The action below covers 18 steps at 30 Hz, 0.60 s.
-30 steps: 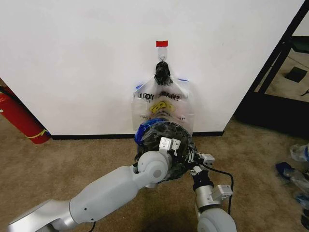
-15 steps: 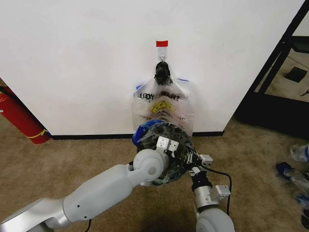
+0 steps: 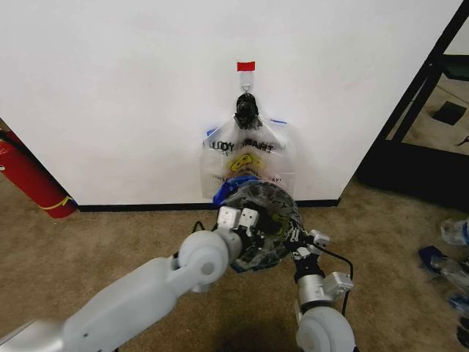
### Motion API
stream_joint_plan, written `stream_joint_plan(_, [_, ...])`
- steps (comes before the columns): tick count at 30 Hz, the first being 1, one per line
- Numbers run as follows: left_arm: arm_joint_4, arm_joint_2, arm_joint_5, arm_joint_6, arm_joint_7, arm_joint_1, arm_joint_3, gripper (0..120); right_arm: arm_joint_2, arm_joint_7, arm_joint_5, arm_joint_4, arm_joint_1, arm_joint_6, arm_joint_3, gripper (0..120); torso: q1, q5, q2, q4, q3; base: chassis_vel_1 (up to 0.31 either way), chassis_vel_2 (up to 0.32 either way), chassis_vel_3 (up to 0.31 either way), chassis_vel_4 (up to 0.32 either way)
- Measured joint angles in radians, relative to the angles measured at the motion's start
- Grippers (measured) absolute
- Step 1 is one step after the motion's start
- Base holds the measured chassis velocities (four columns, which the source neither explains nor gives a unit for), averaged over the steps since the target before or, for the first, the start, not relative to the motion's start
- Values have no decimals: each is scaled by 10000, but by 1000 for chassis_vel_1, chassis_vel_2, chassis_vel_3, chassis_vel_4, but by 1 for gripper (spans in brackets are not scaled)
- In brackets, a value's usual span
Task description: Pick up the garbage bag from the wall and place it over the trash bin.
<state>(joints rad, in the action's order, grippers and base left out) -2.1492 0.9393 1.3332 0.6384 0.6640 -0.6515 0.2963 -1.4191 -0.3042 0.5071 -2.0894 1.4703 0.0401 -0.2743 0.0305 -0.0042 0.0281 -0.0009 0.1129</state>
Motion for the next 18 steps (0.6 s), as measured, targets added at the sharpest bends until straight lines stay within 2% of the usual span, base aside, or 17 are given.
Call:
stream_joint_plan(3, [-800, -461, -97, -359, -732, -587, -1036, 30, 1, -46, 319, 0, -6, -114, -64, 0, 0, 0, 0, 2, 0, 0, 0, 0, 0])
stream_joint_plan(6, [-1664, -838, -125, -1124, -1556, -1299, -2180, 45, 2, -72, 585, -19, 38, -185, -119, 0, 0, 1, 1, 1, -1, 0, 0, 0, 0])
stream_joint_plan(10, [-1926, -924, -108, -1606, -1771, -1639, -2820, 54, 4, -73, 650, -90, 101, -211, -122, 0, 0, 1, 2, 1, -1, 0, 0, 0, 0])
stream_joint_plan(13, [-1969, -1020, -122, -1938, -1778, -1840, -3412, 70, 0, -85, 688, -198, 188, -247, -125, 0, 0, 2, 2, -2, -1, 0, 0, 0, 0])
stream_joint_plan(18, [-1790, -1208, -377, -1975, -1819, -2032, -3631, 82, -15, -123, 764, -319, 254, -296, -125, 0, 0, 2, 2, 0, -1, 0, 0, 0, 0])
